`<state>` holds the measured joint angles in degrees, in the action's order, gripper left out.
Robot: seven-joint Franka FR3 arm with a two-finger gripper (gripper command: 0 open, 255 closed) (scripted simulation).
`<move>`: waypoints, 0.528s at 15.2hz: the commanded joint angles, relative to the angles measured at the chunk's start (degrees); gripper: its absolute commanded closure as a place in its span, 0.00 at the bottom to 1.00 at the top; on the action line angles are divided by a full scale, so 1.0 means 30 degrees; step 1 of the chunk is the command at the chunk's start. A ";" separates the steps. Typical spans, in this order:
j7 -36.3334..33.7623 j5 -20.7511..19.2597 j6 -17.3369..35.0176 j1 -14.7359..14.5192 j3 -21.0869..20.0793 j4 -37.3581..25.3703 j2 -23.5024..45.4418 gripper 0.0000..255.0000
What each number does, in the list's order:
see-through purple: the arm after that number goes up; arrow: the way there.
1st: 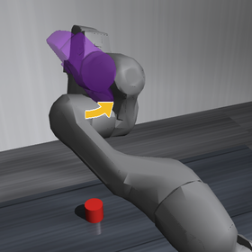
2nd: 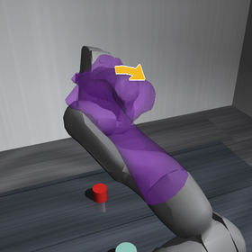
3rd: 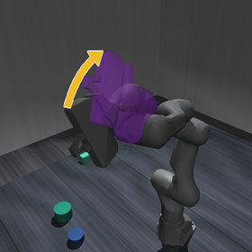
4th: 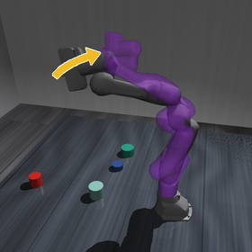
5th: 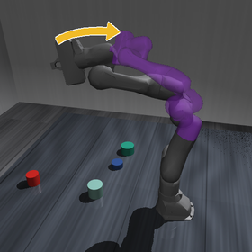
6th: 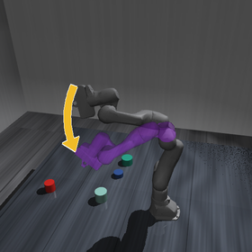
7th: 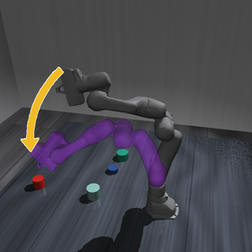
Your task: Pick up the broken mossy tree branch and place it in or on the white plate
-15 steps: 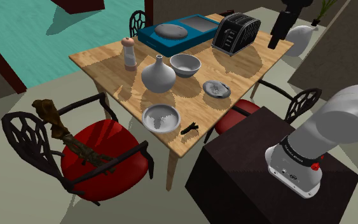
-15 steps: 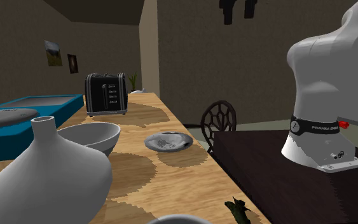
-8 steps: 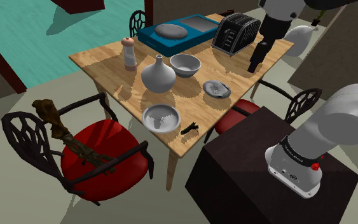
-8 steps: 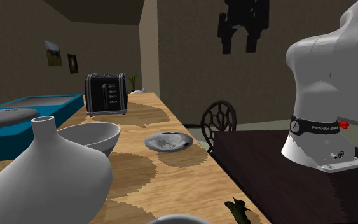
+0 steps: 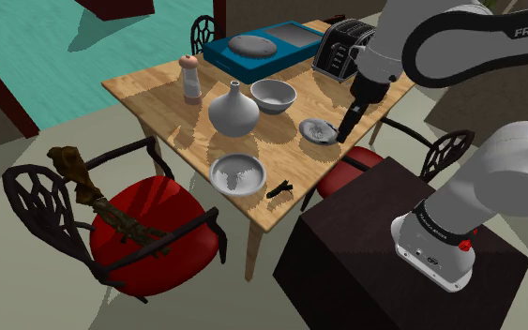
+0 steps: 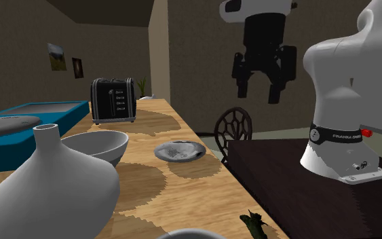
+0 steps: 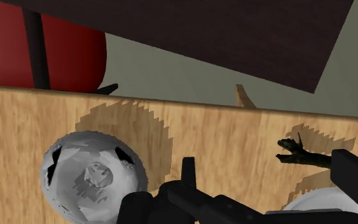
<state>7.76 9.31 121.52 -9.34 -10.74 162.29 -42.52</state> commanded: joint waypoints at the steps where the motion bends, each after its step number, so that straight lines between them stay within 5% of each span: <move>1: 0.0061 0.0521 0.1809 -0.0474 -0.0325 0.0670 0.0795 0.00; 8: 0.0289 0.2415 0.8965 -0.2240 -0.1658 0.1713 0.5910 0.00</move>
<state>8.78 15.54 144.81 -15.06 -14.91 167.13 -27.38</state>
